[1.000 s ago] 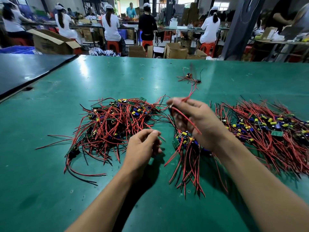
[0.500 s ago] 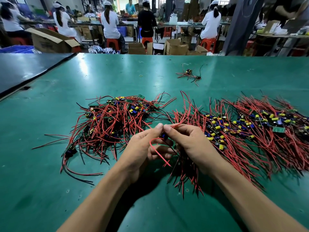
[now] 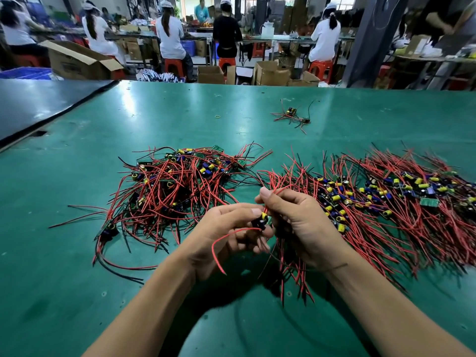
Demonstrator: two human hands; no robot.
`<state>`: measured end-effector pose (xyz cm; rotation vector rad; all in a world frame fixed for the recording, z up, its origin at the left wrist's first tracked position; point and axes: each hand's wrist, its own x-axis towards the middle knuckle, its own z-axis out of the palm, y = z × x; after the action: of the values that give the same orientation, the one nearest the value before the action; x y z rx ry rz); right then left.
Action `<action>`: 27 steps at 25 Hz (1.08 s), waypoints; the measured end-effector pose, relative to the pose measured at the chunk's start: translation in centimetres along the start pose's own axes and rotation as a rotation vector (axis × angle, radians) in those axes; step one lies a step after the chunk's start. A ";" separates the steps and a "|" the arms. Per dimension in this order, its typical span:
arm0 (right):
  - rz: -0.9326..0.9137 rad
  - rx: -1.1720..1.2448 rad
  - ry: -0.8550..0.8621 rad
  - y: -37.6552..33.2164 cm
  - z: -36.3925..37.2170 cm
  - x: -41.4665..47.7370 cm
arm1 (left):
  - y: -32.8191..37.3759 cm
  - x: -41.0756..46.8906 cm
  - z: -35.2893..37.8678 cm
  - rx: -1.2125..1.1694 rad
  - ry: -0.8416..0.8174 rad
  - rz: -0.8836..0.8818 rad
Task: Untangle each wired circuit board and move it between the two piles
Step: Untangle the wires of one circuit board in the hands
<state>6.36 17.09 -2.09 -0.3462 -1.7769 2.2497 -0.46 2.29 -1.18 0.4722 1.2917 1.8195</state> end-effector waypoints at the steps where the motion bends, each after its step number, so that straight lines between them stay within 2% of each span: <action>1: -0.006 -0.017 -0.002 0.0 0.1 -0.1 | 0.0 0.0 0.0 0.032 0.010 0.007; 8: 0.001 0.012 -0.180 -0.4 0.9 -1.0 | -0.6 -0.2 0.2 0.117 0.063 0.060; 14: -0.003 -0.266 -0.269 -1.3 -0.3 -0.7 | -0.5 -0.5 0.7 0.169 0.062 0.041; 17: -0.122 -0.418 -0.204 -1.6 -0.9 -0.4 | -0.4 -0.4 0.6 0.216 0.069 0.064; 21: -0.262 -0.543 -0.012 -1.8 -1.5 -0.2 | -0.3 -0.4 0.5 0.237 0.053 0.086; 27: -0.306 -0.589 0.181 -1.2 -1.9 0.3 | -0.4 -0.1 0.3 0.284 0.050 0.082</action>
<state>6.76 19.16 -1.40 -0.3407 -2.1845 1.4165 0.00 2.45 -1.41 0.6443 1.5960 1.7301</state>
